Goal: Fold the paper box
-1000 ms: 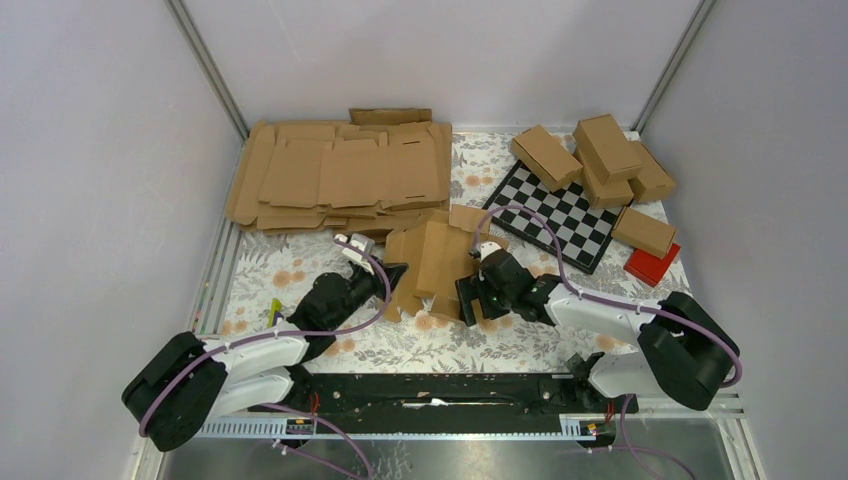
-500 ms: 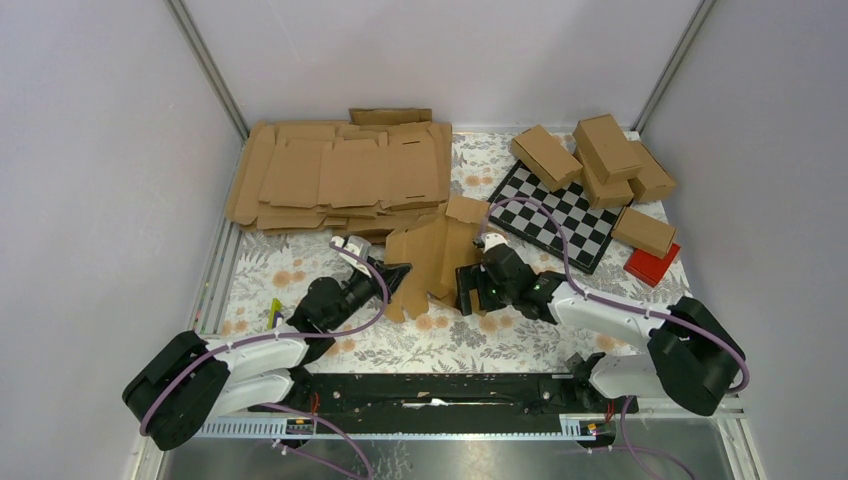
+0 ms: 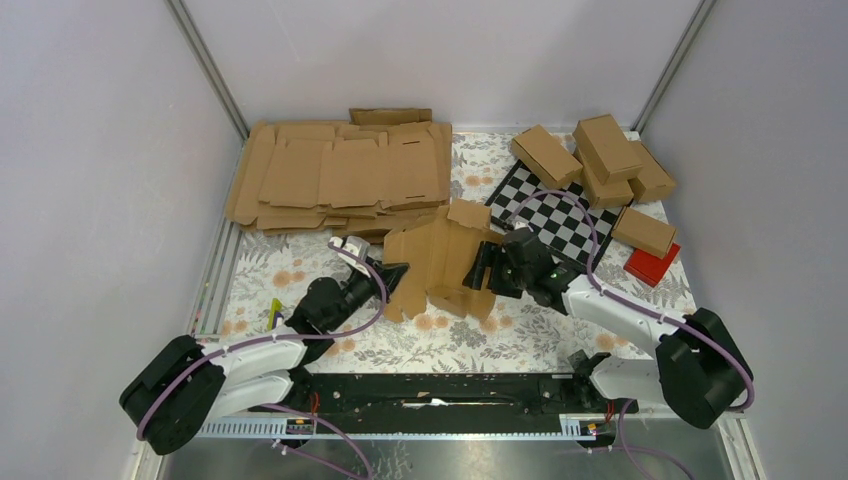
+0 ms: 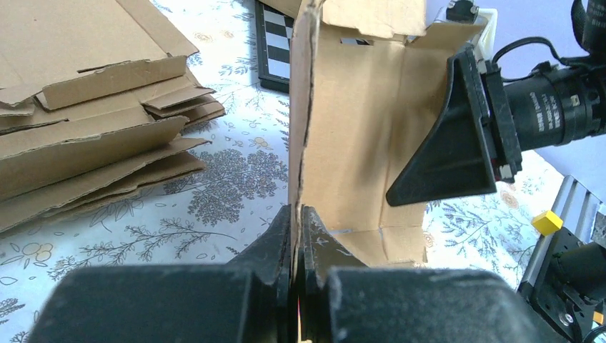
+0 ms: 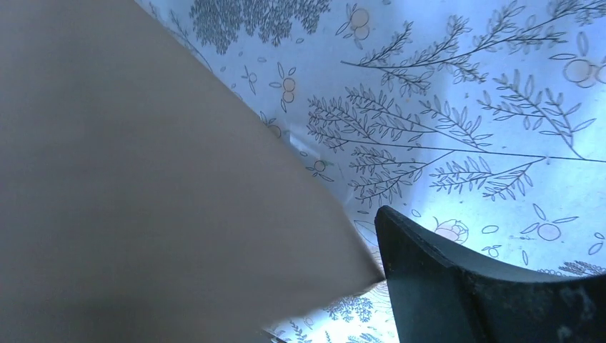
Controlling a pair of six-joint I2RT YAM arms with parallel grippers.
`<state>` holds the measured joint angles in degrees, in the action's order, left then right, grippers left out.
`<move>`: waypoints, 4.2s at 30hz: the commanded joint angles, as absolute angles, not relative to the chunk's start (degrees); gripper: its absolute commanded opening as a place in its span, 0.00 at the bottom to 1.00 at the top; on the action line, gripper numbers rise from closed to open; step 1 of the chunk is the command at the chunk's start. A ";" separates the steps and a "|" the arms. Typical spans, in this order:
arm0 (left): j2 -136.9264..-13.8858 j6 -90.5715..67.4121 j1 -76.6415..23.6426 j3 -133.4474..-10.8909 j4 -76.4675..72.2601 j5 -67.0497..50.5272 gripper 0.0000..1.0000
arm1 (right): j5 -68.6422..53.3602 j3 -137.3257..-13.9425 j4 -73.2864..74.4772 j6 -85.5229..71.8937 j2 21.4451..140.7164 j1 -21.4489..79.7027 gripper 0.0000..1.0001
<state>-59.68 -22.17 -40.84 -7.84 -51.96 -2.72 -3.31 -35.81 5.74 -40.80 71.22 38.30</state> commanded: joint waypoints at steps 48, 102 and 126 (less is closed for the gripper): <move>-56.43 -19.26 -41.25 -8.05 -48.98 1.42 0.00 | -29.03 -29.40 -13.80 -42.49 84.45 24.65 0.51; -55.13 -19.87 -41.29 -6.73 -52.21 -2.45 0.00 | -27.05 -34.88 -4.30 -52.94 79.96 24.70 0.48; -55.40 -20.02 -41.39 -6.81 -52.65 -2.83 0.00 | -26.10 -32.00 -6.93 -45.75 86.74 25.84 0.37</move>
